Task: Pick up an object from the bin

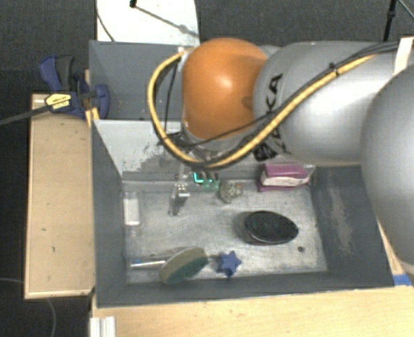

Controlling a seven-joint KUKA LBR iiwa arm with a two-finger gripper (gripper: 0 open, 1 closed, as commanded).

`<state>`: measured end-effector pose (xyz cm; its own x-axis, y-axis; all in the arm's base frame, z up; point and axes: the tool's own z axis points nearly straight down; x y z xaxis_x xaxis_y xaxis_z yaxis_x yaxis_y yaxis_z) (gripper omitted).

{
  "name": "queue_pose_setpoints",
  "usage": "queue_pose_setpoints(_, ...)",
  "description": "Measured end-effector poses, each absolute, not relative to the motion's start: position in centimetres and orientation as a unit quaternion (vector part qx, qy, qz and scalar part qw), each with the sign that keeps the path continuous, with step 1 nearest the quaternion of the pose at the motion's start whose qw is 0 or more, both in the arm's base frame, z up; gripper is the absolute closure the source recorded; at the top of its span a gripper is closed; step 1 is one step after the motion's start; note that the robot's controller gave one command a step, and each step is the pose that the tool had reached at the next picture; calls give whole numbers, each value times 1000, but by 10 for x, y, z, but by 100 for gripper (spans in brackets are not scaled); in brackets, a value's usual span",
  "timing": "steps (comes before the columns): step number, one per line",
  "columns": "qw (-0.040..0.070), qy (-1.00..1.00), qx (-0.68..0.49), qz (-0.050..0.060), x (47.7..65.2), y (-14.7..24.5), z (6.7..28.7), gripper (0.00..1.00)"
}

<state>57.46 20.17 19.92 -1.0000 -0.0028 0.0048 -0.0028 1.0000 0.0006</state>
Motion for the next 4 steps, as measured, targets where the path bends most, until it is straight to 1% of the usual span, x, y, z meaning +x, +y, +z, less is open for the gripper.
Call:
queue_pose_setpoints(1, 5, -1000, 20, 1, 479, 183, 138, 0)
queue_pose_setpoints(2, 6, -1000, 10, -1, 488, 185, 75, 0)
queue_pose_setpoints(3, 3, -1000, 9, -1, 488, 183, 74, 100)
queue_pose_setpoints(4, -5, -1000, 25, -2, 489, 189, 266, 100)
